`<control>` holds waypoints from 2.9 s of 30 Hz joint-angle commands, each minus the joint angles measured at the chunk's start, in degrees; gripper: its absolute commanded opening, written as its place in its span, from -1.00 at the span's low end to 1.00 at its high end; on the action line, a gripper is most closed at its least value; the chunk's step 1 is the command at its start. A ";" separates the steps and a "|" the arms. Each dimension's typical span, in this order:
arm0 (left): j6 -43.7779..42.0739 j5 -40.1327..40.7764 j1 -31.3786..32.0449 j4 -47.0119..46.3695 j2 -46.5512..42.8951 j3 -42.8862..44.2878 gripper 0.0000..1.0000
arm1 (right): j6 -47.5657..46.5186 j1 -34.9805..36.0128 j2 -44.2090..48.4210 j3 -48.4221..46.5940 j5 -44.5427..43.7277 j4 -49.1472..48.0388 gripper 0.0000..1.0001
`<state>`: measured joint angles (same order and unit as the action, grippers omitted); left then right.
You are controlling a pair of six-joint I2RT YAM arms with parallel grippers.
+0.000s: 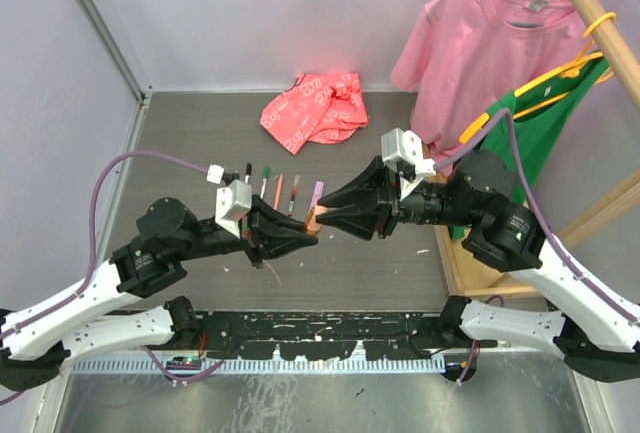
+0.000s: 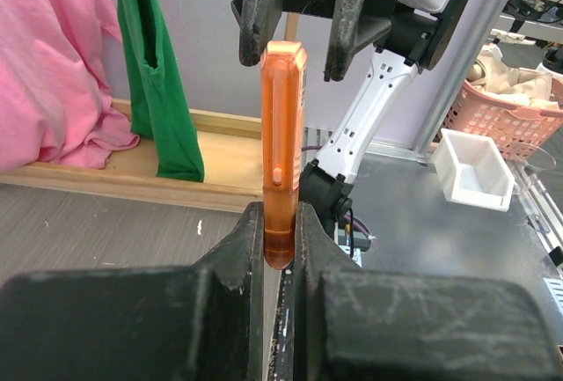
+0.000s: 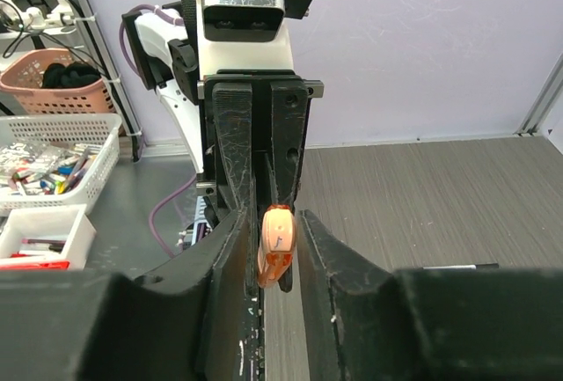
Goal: Insert the pens into the pen caps
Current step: Press the pen cap onto the pen, then place the pen at the center of the board.
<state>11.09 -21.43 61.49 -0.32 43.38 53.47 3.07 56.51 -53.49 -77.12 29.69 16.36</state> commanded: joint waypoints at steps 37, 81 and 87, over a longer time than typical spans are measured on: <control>-4.36 8.99 -0.03 -10.48 1.44 8.12 -1.00 | -2.16 4.32 -1.85 16.01 -0.79 9.12 -1.00; 9.43 28.10 -0.06 26.81 -16.21 -3.11 -1.00 | 22.78 5.13 9.12 20.63 -43.31 -4.27 0.31; 13.27 32.98 -0.06 28.22 -13.41 -4.51 -1.00 | 29.69 5.66 8.14 22.85 -48.88 -3.51 0.39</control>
<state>20.95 6.59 61.71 27.09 28.16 49.36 25.56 61.41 -45.91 -54.70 -12.32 16.25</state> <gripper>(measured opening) 0.083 0.686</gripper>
